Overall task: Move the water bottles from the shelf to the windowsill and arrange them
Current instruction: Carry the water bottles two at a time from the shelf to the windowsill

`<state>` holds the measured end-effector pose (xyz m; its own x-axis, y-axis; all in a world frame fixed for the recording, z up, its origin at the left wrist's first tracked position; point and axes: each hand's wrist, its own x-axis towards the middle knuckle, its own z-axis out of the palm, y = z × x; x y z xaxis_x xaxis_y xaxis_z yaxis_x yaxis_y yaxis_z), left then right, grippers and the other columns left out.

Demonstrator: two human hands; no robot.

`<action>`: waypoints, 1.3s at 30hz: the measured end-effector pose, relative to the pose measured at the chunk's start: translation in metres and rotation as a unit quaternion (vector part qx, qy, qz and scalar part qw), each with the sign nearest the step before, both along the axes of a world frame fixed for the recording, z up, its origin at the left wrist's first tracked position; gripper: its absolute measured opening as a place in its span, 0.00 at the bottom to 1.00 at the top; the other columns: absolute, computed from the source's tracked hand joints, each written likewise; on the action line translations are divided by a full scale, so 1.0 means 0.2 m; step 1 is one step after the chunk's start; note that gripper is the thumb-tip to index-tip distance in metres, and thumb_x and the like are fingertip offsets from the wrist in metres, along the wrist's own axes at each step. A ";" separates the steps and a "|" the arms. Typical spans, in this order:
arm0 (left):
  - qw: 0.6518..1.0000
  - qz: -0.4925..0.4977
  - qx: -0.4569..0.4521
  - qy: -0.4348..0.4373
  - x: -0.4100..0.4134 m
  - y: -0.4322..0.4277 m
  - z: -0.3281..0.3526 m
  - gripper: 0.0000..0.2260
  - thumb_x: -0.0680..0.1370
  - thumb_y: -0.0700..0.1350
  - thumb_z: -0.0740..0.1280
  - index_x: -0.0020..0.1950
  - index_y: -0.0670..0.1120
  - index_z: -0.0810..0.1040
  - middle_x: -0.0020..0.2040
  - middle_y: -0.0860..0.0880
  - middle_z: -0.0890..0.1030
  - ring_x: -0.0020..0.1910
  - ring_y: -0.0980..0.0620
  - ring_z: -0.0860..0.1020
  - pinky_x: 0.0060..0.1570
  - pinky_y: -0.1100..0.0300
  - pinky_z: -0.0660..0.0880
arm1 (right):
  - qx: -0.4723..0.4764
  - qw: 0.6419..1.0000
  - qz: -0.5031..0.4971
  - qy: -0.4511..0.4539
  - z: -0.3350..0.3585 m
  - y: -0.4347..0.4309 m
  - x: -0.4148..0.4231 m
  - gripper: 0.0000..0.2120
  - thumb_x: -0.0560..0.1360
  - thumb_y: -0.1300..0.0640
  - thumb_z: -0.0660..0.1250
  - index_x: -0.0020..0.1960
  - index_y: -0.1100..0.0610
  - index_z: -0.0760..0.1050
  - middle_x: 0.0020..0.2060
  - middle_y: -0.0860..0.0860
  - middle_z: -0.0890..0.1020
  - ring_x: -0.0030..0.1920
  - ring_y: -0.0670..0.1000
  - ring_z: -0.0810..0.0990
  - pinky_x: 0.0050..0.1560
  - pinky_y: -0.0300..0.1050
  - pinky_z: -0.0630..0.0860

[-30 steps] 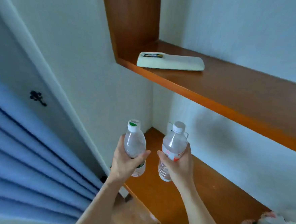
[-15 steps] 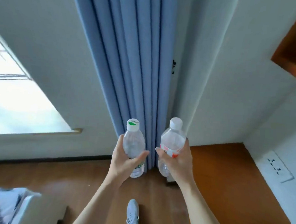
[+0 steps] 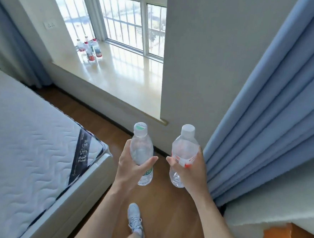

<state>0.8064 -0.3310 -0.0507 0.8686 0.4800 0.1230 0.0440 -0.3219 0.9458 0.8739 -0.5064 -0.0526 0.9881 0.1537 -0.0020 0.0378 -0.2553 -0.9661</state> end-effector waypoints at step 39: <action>0.956 0.292 0.018 0.024 1.42 2.24 -0.02 0.29 0.68 0.48 0.79 0.64 0.54 0.67 0.55 0.64 0.72 0.57 0.72 0.70 0.45 0.83 0.67 | -0.025 0.965 0.261 -0.030 -0.02 2.56 1.86 0.29 0.62 0.46 0.83 0.57 0.44 0.71 0.48 0.42 0.80 0.49 0.42 0.81 0.49 0.41 0.78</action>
<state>1.0897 0.1170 -0.0543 0.4588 0.8809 0.1161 0.2684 -0.2619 0.9270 1.2455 0.0064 -0.0559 0.7748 0.6315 0.0321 0.2283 -0.2320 -0.9455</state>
